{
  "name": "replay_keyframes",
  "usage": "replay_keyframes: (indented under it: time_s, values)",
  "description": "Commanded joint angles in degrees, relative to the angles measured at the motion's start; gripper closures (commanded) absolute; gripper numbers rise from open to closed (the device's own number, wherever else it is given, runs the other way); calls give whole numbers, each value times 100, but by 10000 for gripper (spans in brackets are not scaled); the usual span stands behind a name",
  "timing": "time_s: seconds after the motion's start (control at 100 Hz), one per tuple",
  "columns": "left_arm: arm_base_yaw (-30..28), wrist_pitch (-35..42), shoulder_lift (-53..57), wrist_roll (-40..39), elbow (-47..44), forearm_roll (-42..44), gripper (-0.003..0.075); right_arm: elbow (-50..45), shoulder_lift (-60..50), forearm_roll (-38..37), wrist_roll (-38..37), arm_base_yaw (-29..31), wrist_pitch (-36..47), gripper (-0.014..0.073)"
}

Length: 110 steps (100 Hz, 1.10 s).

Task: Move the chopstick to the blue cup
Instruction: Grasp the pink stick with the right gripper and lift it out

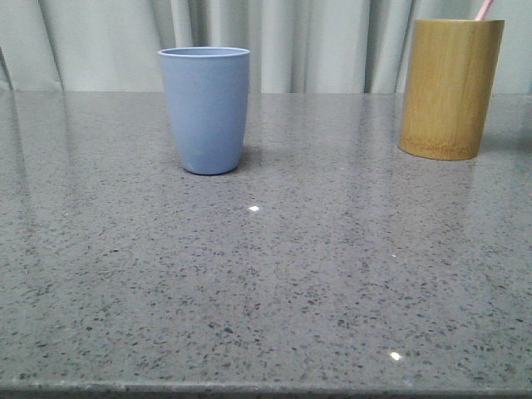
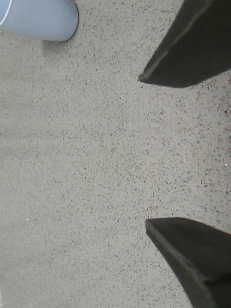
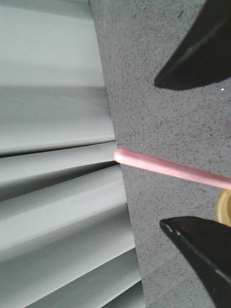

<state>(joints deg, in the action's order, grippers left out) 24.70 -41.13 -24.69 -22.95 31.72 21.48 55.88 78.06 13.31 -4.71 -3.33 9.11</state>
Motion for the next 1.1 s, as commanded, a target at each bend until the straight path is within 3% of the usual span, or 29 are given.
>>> replay_keyframes:
  time_s: [0.0, 0.59, 1.09]
  values:
    - [29, 356, -32, -35, 145, 116, 173, 313, -56, 3, -68, 41, 588, 42]
    - [29, 356, -32, -35, 145, 116, 173, 685, 421, 3, -74, 41, 413, 55]
    - [29, 356, -32, -35, 145, 116, 173, 685, 421, 3, -74, 41, 516, 469]
